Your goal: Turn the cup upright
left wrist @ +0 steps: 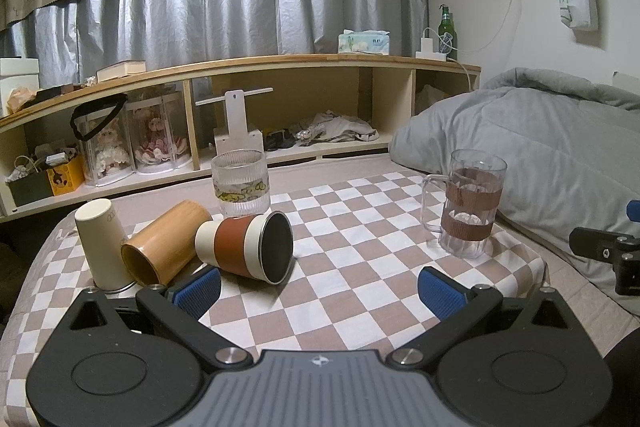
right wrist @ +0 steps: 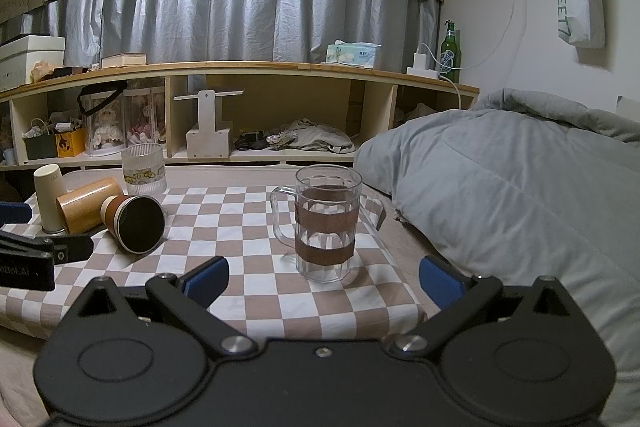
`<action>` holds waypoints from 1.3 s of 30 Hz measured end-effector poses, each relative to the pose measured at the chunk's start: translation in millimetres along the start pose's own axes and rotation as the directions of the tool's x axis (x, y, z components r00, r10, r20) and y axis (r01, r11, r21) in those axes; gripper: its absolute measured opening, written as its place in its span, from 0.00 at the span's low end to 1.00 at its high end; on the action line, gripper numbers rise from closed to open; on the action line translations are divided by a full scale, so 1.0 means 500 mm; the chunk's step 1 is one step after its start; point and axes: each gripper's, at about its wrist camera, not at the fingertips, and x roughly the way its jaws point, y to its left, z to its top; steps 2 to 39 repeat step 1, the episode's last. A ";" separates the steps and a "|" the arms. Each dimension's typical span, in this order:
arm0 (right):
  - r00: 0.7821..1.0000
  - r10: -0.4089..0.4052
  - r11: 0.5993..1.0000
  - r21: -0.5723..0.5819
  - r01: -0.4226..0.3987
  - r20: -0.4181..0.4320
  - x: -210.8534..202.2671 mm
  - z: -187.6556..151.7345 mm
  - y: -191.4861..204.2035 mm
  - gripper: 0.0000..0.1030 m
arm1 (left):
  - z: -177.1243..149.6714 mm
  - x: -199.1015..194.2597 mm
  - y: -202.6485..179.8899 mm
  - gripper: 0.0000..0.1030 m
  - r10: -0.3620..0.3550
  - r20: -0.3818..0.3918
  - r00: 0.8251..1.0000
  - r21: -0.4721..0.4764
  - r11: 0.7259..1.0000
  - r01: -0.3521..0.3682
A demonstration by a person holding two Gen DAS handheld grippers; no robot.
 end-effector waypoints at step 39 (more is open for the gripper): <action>1.000 0.000 1.000 0.000 0.000 0.000 0.000 0.000 0.001 0.99 | 0.001 0.002 -0.002 1.00 0.000 0.001 1.000 0.000 1.000 0.000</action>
